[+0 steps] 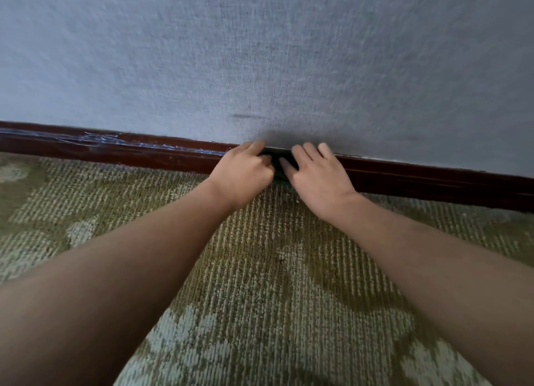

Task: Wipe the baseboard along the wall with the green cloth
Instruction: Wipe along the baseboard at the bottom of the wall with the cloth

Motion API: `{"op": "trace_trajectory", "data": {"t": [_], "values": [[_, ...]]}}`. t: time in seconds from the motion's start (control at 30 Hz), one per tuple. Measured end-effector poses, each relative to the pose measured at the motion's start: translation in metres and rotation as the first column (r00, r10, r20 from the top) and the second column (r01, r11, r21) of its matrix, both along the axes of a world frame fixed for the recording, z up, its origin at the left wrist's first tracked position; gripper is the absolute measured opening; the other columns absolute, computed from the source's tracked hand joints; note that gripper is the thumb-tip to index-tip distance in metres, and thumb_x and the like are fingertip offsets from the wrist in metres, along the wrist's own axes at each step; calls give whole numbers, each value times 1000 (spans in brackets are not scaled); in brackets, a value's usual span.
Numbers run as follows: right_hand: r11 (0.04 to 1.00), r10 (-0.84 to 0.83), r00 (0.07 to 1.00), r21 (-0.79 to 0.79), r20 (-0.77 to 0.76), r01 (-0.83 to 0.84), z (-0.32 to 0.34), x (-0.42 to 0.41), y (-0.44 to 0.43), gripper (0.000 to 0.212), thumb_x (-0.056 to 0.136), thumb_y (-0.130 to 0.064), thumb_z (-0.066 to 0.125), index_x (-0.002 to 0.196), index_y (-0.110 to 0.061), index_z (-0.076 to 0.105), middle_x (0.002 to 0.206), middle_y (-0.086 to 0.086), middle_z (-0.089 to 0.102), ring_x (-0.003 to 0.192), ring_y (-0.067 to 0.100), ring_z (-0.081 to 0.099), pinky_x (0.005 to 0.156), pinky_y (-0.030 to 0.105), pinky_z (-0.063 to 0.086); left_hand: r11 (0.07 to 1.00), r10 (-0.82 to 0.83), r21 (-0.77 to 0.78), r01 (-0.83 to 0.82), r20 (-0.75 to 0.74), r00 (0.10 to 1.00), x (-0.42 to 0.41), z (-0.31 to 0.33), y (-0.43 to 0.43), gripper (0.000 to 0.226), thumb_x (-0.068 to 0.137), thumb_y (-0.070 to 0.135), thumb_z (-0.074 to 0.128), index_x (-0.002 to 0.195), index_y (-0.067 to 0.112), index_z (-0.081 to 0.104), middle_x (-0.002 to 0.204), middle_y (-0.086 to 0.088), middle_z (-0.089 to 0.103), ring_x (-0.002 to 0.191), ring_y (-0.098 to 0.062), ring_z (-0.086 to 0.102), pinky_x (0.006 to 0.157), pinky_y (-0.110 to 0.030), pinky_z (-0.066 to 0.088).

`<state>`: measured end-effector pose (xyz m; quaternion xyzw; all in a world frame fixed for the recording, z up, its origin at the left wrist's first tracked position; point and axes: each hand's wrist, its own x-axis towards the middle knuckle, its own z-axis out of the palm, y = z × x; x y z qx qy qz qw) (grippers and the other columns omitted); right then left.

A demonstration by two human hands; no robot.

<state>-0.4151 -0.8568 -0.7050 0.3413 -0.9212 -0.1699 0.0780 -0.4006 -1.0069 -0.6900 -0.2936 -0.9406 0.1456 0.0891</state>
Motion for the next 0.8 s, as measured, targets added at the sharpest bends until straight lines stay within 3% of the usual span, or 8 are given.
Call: {"op": "trace_trajectory", "data": {"t": [0.1,0.2,0.33,0.43,0.53,0.73,0.8], "values": [[999,-23,999,-39,32,24,-3,-3,-5,39,97,-11,32,135,-6,37,123,13,39,116,30,34,94,37,25,998,69,-16,-68,97,993,-7,-10,-3,25,92,8,44,111,10,61,113,1,63,114,-23,40,93,-30,36],[998,-33,996,-44,84,37,-2,-2,-8,36,97,-11,33,131,-5,42,124,12,40,116,30,34,93,36,25,991,125,30,-131,147,981,-9,-9,-3,27,92,5,45,111,12,62,110,0,63,111,-21,40,89,-29,39],[990,-94,962,-79,255,117,9,-7,-16,34,88,-12,52,122,-12,55,124,11,43,117,27,37,94,33,26,963,229,85,-257,246,942,-9,5,4,25,87,-1,50,106,9,63,103,-9,58,105,-24,48,81,-33,44],[989,-90,931,-77,353,125,13,1,-13,35,85,-14,56,120,-17,59,119,8,47,113,24,40,94,32,27,978,182,48,-205,300,937,5,4,7,22,88,3,51,105,9,63,105,-7,60,104,-21,48,85,-30,43],[998,-27,952,-48,304,43,10,14,-6,37,88,-12,51,125,-15,54,121,9,43,115,25,36,94,32,26,997,82,-12,-82,271,959,16,-6,4,21,89,7,49,104,14,63,106,2,65,107,-18,42,90,-26,37],[998,-5,991,-63,135,14,20,7,0,40,93,-12,40,132,-8,43,124,12,40,117,29,32,93,35,24,1000,27,15,-28,73,997,10,2,-4,18,88,13,56,102,14,68,104,4,69,106,-20,50,90,-29,42],[997,-42,989,-58,143,50,21,2,2,39,92,-13,43,131,-10,46,127,12,39,120,29,31,95,35,23,999,33,16,-35,104,994,5,1,-1,23,91,11,49,109,12,64,111,2,65,111,-21,45,94,-30,38]]}}
